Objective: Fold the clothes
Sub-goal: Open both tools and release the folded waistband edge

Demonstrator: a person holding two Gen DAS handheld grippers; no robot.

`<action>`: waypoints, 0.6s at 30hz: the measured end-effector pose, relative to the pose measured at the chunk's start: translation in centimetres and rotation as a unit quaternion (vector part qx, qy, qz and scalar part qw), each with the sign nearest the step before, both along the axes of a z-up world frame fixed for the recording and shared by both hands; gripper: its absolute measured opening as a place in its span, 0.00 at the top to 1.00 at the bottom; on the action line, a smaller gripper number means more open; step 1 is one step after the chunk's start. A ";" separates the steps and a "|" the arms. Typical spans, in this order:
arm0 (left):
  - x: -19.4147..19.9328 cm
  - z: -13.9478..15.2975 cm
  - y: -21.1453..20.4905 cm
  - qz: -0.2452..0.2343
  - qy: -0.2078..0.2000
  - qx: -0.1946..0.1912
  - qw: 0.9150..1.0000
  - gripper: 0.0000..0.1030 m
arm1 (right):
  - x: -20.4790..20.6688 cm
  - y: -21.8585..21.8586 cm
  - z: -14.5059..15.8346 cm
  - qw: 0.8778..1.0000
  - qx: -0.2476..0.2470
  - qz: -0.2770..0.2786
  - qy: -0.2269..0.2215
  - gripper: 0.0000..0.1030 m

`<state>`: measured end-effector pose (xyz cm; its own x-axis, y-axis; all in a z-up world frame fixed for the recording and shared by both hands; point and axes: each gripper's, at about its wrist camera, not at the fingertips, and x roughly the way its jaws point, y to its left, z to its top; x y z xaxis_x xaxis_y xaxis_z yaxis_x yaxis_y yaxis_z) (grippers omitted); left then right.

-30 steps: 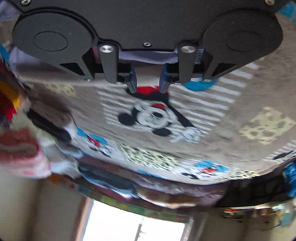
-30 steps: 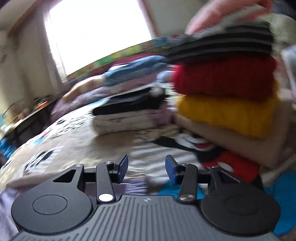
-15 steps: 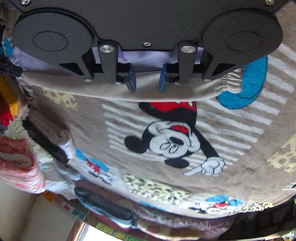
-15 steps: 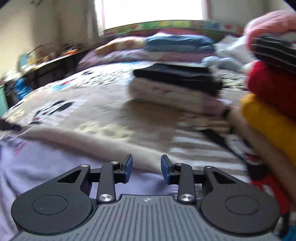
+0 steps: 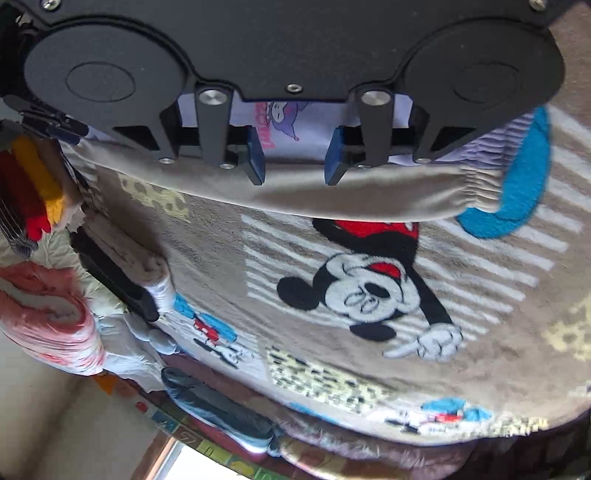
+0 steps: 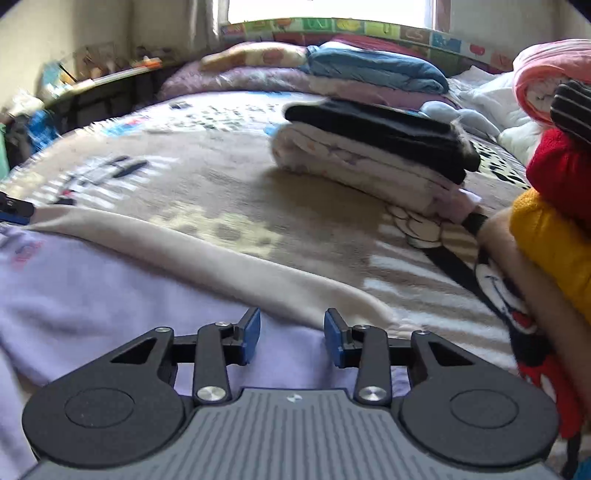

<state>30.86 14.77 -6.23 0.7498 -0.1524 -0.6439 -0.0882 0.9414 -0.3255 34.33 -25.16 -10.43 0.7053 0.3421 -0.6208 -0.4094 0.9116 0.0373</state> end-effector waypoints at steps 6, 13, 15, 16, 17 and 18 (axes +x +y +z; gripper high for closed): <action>-5.4 0.6 -1.8 -0.025 -0.004 0.071 0.997 0.68 | -7.8 4.8 2.7 0.996 0.007 0.083 -0.044 0.62; -8.2 -2.7 -2.2 0.018 0.009 0.128 0.992 0.67 | -19.2 13.2 1.4 0.978 -0.013 0.202 -0.041 0.63; -10.5 -1.3 -1.5 0.035 -0.009 0.114 0.993 0.67 | -22.1 14.4 0.9 0.973 -0.029 0.223 -0.045 0.62; -11.7 -0.6 -1.2 0.044 -0.018 0.106 0.993 0.67 | -23.3 14.8 0.8 0.971 -0.032 0.232 -0.046 0.61; -12.9 0.1 -0.9 0.052 -0.027 0.099 0.993 0.67 | -24.3 15.1 0.8 0.969 -0.031 0.238 -0.050 0.59; -14.0 -0.4 -0.6 0.056 -0.022 0.085 0.995 0.67 | -25.0 15.4 0.8 0.968 -0.031 0.243 -0.056 0.56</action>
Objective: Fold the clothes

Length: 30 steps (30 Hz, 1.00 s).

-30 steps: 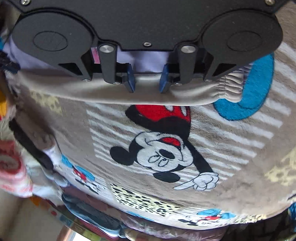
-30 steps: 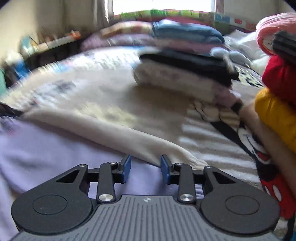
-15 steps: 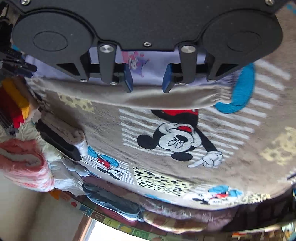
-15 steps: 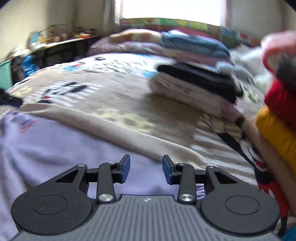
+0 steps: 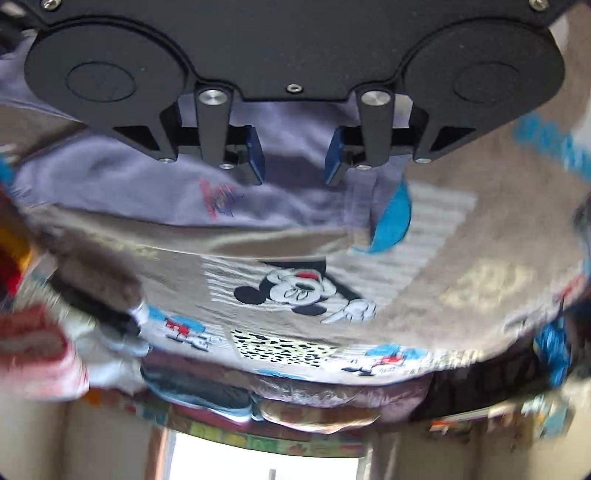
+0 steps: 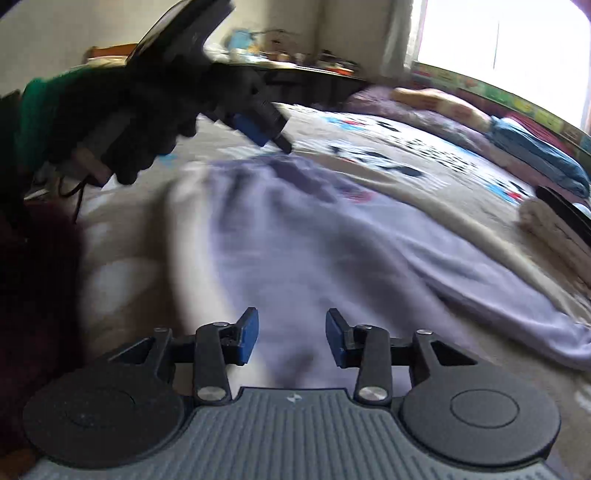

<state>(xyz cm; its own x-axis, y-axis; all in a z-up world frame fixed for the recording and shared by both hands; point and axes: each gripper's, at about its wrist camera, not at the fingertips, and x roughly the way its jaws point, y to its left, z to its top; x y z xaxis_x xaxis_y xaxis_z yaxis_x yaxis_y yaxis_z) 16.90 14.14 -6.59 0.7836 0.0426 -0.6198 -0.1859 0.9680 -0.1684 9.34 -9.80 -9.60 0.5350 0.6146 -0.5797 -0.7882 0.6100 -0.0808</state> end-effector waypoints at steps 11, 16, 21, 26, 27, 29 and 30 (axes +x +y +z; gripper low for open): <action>-4.2 -2.8 -0.4 -0.005 0.012 0.045 0.999 0.69 | -5.8 0.7 -0.6 0.999 -0.020 0.039 -0.017 0.58; -5.3 -1.4 -0.8 -0.016 0.030 0.062 0.997 0.69 | -8.0 0.4 -0.5 0.998 -0.032 0.058 -0.015 0.55; -7.8 2.7 -0.5 -0.058 -0.027 0.160 0.985 0.52 | -10.4 -4.1 2.1 0.996 -0.012 0.018 -0.083 0.54; -9.3 1.8 -1.2 -0.165 -0.022 0.343 0.924 0.46 | -11.2 -9.7 4.3 0.984 -0.070 -0.035 -0.159 0.53; -9.4 1.1 -1.3 -0.185 -0.017 0.377 0.908 0.46 | -11.3 -10.7 4.5 0.981 -0.091 -0.040 -0.168 0.52; -9.8 -0.4 -1.5 -0.222 -0.008 0.439 0.871 0.46 | -11.4 -12.6 4.5 0.972 -0.139 -0.045 -0.185 0.52; -9.9 -1.2 -1.4 -0.242 -0.006 0.459 0.855 0.45 | -11.4 -13.3 4.4 0.968 -0.162 -0.043 -0.188 0.52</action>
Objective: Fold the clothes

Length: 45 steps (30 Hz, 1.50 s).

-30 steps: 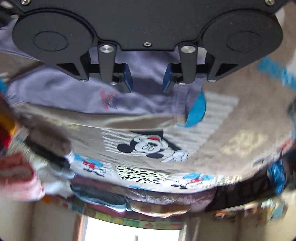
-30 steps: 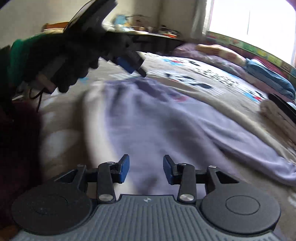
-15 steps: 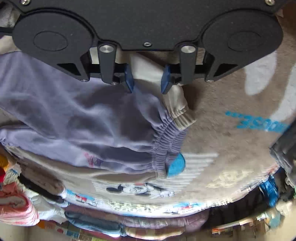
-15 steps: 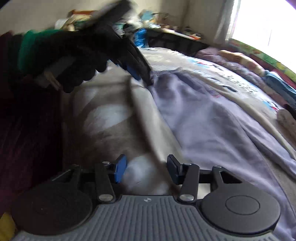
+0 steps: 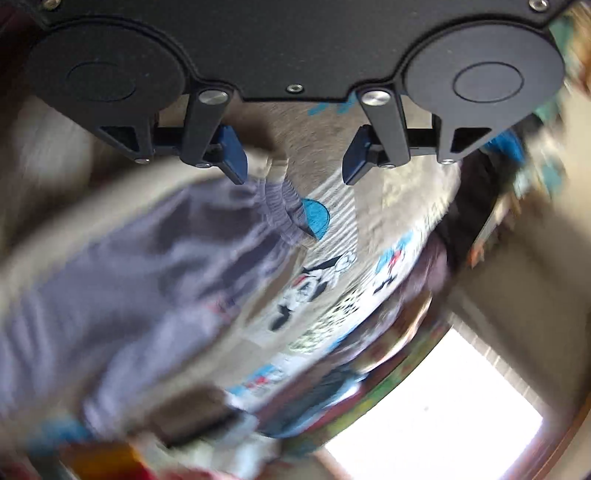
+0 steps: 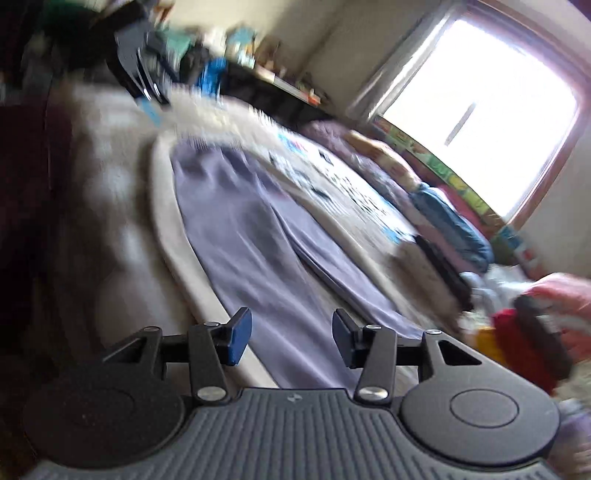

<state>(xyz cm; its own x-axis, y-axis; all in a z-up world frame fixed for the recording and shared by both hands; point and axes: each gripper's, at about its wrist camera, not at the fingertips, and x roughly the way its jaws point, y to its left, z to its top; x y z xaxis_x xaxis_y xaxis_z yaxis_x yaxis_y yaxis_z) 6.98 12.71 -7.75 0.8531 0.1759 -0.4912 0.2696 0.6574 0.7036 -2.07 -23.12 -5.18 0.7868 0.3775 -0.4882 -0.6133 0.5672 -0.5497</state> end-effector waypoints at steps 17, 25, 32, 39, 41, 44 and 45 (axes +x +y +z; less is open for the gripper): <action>-0.1 -7.5 1.7 -0.153 -0.011 0.164 0.974 0.45 | 1.7 0.3 -8.6 0.979 -0.200 0.034 -0.009 0.52; 2.0 -8.0 1.5 -0.172 -0.036 0.226 0.958 0.48 | 2.4 0.5 -9.3 0.981 -0.189 0.020 -0.037 0.62; 3.0 -7.6 1.2 -0.156 -0.021 0.202 0.967 0.94 | 2.4 0.2 -9.5 0.988 -0.151 0.002 -0.033 0.94; 5.7 -1.0 1.1 -0.050 -0.034 0.021 0.998 0.95 | 5.5 -1.7 -3.7 0.998 -0.052 -0.040 0.005 0.95; 7.0 0.7 1.4 -0.020 -0.039 -0.037 0.998 0.95 | 7.2 -2.5 -2.0 0.998 -0.025 -0.051 0.018 0.96; 8.5 1.8 1.5 0.020 -0.049 -0.118 0.992 0.96 | 10.6 -3.7 -0.2 0.997 0.013 -0.066 0.043 0.96; 9.0 2.0 1.4 0.031 -0.051 -0.137 0.989 0.96 | 11.8 -4.1 0.4 0.996 0.026 -0.071 0.053 0.96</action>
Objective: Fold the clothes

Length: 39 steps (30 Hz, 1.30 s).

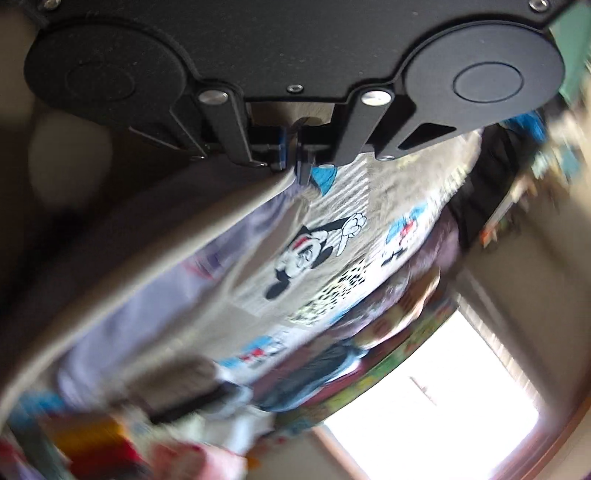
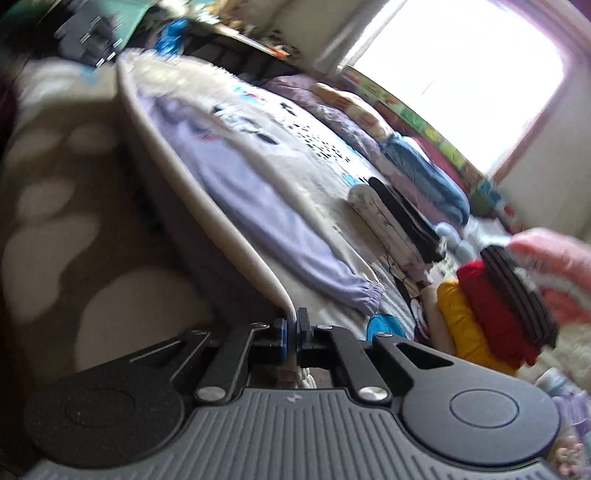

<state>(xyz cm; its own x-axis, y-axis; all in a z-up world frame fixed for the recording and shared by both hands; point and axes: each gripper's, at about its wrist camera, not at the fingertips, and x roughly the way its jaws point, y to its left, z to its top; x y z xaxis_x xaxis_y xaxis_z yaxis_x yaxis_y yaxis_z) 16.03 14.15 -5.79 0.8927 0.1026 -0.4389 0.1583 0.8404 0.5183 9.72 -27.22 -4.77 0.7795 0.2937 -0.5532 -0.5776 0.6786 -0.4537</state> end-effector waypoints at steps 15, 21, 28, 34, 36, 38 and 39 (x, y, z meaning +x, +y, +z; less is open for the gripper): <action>9.9 0.1 -0.4 0.099 0.047 -0.096 0.989 0.96 | 16.5 0.0 1.1 0.995 0.027 -0.034 0.090 0.96; 12.8 -0.3 0.6 0.102 0.064 -0.116 0.986 0.96 | 21.3 0.4 0.3 0.991 0.034 -0.046 0.120 0.96; 15.2 -0.6 1.2 0.088 0.074 -0.131 0.985 0.96 | 24.9 0.2 -0.1 0.984 0.056 -0.067 0.155 0.96; 17.0 -1.0 1.3 0.083 0.088 -0.134 0.984 0.96 | 26.9 -0.2 -0.8 0.978 0.074 -0.085 0.176 0.96; 17.5 -1.2 1.4 0.081 0.094 -0.136 0.983 0.96 | 27.5 -0.3 -1.1 0.976 0.079 -0.090 0.183 0.96; 17.8 -1.4 1.6 0.080 0.098 -0.141 0.982 0.96 | 28.2 -0.4 -1.5 0.973 0.084 -0.095 0.192 0.96; 18.0 -1.5 1.6 0.080 0.101 -0.143 0.981 0.96 | 28.5 -0.4 -1.7 0.972 0.086 -0.098 0.197 0.96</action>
